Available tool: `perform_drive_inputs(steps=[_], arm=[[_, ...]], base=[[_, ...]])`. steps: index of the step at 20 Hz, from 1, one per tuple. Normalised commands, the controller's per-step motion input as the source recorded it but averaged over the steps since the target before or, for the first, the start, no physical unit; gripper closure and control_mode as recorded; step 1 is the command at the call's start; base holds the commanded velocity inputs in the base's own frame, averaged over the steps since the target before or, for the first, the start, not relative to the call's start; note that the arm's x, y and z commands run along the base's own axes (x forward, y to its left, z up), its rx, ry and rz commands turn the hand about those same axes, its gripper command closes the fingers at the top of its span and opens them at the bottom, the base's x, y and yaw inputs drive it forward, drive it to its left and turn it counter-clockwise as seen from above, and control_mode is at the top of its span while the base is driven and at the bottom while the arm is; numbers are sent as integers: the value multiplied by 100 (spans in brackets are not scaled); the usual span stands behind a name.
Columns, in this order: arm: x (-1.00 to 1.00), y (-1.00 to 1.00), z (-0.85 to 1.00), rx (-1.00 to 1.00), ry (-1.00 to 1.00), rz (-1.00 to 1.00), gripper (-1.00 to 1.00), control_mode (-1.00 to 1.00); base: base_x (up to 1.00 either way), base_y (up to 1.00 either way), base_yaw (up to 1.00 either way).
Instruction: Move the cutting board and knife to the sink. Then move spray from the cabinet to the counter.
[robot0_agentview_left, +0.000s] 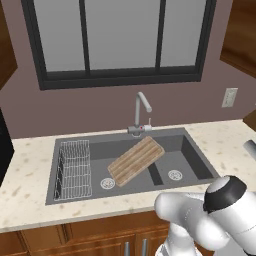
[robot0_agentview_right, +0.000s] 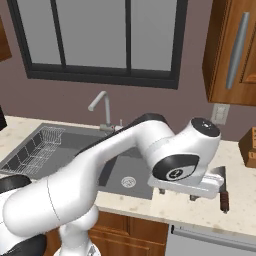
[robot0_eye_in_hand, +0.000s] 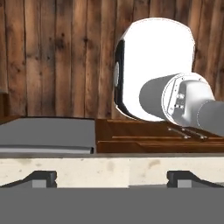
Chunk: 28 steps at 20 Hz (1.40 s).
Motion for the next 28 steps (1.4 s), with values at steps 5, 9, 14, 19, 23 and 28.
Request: perform_drive_inputs(steps=[5,9,14,19,23,28], arm=[[71,-49,-31,0,23,0,-100,-100],[61,-43,-41,0,19,0,-100,-100],[37,-30,-51,0,14,0,-100,-100],[19,-34,-31,1,6,0,-100,-100],[3,-16,-21,0,0,0,-100,-100],[12,-16,-24,0,0,0,-100,-100]], base=[[0,0,0],[0,0,0],[0,0,0],[0,0,0],[0,0,0],[0,0,0]])
